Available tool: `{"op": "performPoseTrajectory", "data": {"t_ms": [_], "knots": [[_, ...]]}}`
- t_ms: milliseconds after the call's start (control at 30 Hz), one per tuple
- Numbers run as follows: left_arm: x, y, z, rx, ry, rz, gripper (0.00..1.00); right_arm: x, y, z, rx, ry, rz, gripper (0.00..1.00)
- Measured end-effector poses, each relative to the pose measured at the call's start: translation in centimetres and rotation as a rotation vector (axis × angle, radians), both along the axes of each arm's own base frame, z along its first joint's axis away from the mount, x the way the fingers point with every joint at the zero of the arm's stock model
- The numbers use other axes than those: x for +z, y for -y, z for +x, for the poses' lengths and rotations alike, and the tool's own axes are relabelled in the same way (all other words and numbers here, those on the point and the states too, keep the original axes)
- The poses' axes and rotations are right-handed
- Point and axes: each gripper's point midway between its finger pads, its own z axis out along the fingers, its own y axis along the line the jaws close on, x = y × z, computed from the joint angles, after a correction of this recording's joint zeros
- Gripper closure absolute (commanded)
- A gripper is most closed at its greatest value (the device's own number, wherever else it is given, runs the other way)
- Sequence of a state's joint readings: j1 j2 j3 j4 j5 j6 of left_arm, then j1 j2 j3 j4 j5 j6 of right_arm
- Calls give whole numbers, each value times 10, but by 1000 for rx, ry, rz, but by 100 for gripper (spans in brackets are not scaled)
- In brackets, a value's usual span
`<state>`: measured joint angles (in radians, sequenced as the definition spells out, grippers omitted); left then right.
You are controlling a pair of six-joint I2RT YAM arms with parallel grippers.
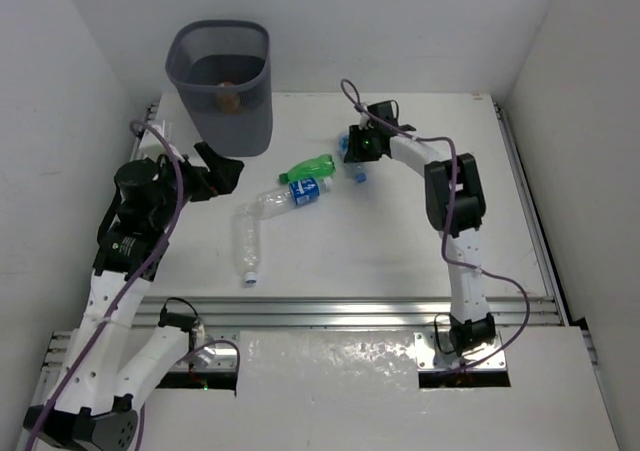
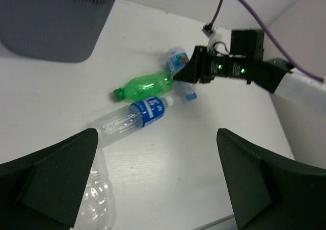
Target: Put the plastic bottles in the bin
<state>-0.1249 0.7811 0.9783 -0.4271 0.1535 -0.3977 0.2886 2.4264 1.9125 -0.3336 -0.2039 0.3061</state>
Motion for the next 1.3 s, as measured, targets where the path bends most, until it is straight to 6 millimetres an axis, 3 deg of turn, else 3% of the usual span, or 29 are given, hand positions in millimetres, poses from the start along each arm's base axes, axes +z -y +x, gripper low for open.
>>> {"op": "performPoseTrajectory", "data": {"t_ms": [67,200,233,300,367,433,533,633,733,767,800,833,867,900,933,1000,1067,1167,1233,1300], "knots": [[3,6,2,-32,25,-14,0,3,16,-21,-35,3,-18,81],[-1,30,14,-142,37,-94,0,22,43,-89,-56,6,-8,82],[-4,42,20,-193,29,-139,0,37,36,-93,-34,55,47,85],[-10,66,30,-280,8,-211,0,76,30,-149,36,132,163,92],[-25,99,41,-365,-46,-255,0,123,12,-185,133,271,304,92],[-49,142,35,-465,-130,-263,0,158,-7,-219,241,376,414,93],[-63,197,13,-611,-193,-267,0,185,-28,-259,376,437,524,93],[-54,220,5,-672,-162,-282,0,202,-36,-288,461,451,600,92],[-34,228,6,-698,-95,-308,2,220,-45,-309,526,472,644,91],[-26,232,6,-709,-70,-318,11,226,-48,-316,551,480,658,90],[-19,236,4,-722,-53,-326,23,230,-49,-321,566,487,667,90],[-13,241,1,-740,-39,-335,57,235,-50,-325,577,494,676,84],[-5,246,-4,-764,-27,-354,67,237,-50,-327,581,499,680,79],[-1,248,-5,-771,-13,-353,80,237,-49,-327,572,502,676,71],[1,250,-6,-770,-13,-358,98,239,-47,-325,562,514,673,49],[3,253,-8,-781,-20,-368,100,241,-44,-325,534,522,665,32],[6,253,-8,-784,-20,-359,100,244,-41,-324,502,530,654,1],[9,250,-4,-752,-35,-325,100,247,-33,-318,426,554,624,1],[15,239,14,-639,-39,-262,100,242,-24,-308,342,545,581,1],[38,215,43,-442,7,-190,100,227,-10,-294,214,508,504,1]]}}
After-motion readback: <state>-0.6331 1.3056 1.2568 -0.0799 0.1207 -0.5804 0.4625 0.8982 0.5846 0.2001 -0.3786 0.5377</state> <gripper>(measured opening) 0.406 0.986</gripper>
